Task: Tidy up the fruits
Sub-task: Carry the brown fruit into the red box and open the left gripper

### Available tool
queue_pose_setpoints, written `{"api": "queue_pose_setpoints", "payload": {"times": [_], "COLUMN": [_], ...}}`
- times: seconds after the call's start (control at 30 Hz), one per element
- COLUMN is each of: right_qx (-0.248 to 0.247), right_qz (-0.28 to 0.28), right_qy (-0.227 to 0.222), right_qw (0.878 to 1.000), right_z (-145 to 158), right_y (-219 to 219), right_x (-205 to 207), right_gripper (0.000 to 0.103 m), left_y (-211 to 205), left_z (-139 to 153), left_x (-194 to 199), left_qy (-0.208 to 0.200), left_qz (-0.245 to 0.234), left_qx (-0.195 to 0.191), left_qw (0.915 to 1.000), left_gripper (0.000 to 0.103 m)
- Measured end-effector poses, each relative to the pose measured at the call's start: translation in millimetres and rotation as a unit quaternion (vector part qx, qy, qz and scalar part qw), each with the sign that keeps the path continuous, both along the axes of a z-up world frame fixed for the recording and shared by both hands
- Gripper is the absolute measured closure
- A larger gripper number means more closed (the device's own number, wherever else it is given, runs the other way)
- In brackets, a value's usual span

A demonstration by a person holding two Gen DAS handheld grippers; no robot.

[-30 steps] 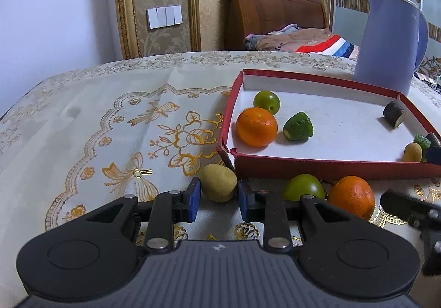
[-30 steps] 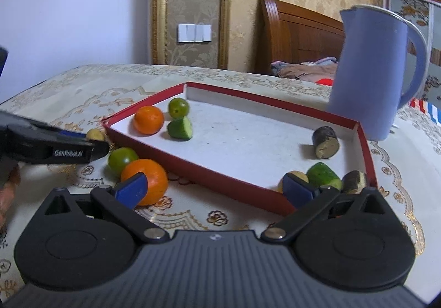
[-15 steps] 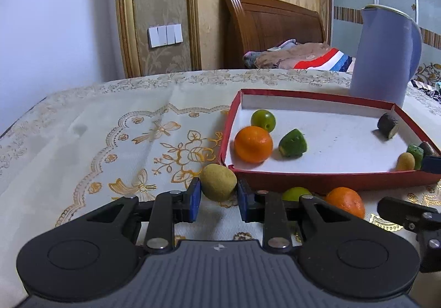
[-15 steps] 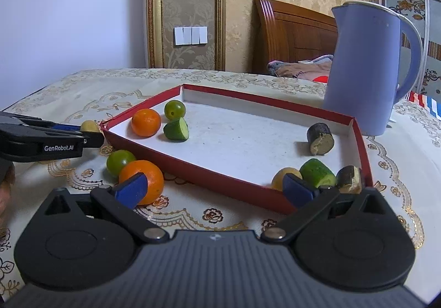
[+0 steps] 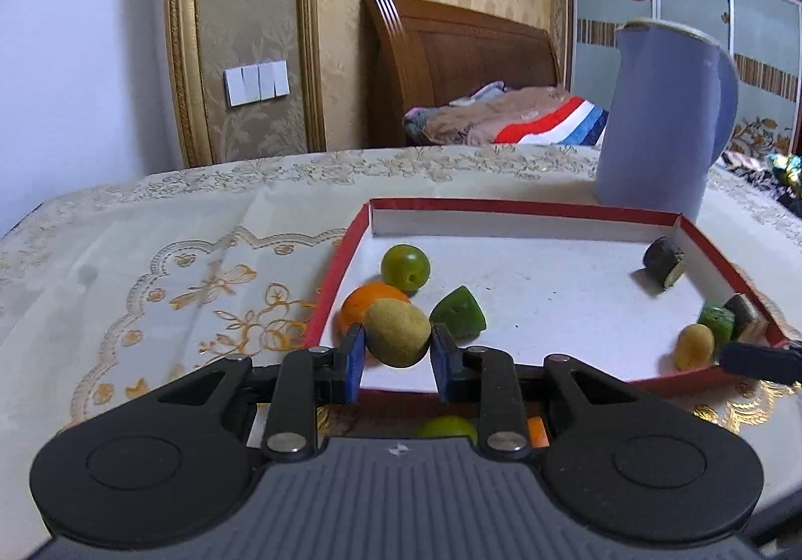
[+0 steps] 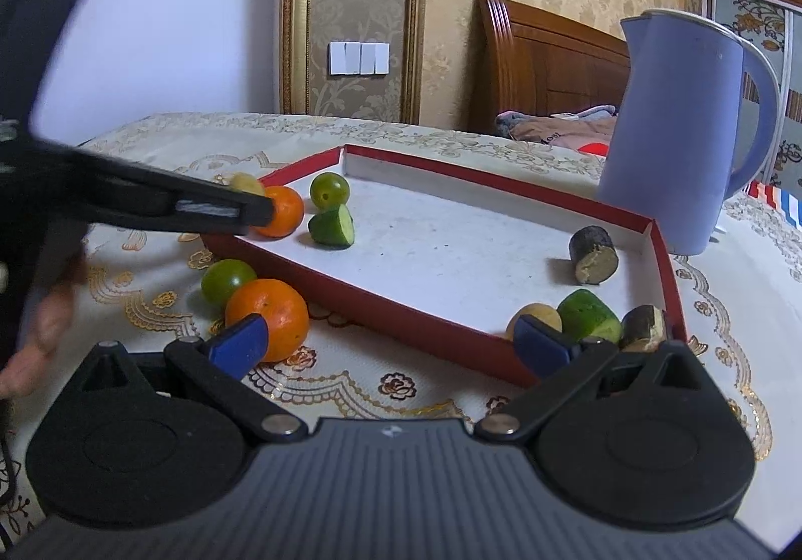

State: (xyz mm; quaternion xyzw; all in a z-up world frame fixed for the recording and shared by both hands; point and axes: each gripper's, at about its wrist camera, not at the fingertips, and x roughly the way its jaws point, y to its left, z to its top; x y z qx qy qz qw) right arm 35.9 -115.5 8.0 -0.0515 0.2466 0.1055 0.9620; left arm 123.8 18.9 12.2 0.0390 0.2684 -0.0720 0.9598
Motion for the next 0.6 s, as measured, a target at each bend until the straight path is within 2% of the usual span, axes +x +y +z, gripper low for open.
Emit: {"api": "queue_pose_setpoints", "payload": {"times": [0.2,0.37,0.4,0.43,0.5,0.6], "right_qx": [-0.005,-0.011,-0.013,-0.013,-0.011,-0.012], "right_qz": [0.003,0.006,0.006,0.006,0.006,0.012], "right_qy": [-0.001,-0.001,-0.001,-0.001,-0.001,-0.001], "right_qw": [1.0,1.0,1.0,1.0,1.0,1.0], "right_z": [0.0,-0.4,-0.5,-0.4,-0.3,0.0], "right_y": [1.6,5.1,5.8,5.6,5.0,7.1], "right_x": [-0.6,0.4,0.4,0.4,0.8,1.5], "right_gripper": [0.0,0.0,0.0,0.0,0.0,0.0], "left_y": [-4.6,10.0,10.4,9.8,9.0,14.0], "left_z": [-8.7,-5.4,-4.9,-4.7,-4.1,2.3], "left_x": [7.1,3.9,4.0,4.6,2.7,-4.5], "left_qy": [0.011,0.014,0.012,0.011,0.002,-0.016], "left_qz": [0.003,0.014,0.011,0.011,0.017,0.02], "left_qx": [0.018,-0.023,-0.026,-0.024,-0.018,-0.026], "left_qw": [0.9998,0.9995,0.9995,0.9996,0.9997,0.9994], "left_gripper": [0.075,0.072,0.064,0.051,0.036,0.035]}}
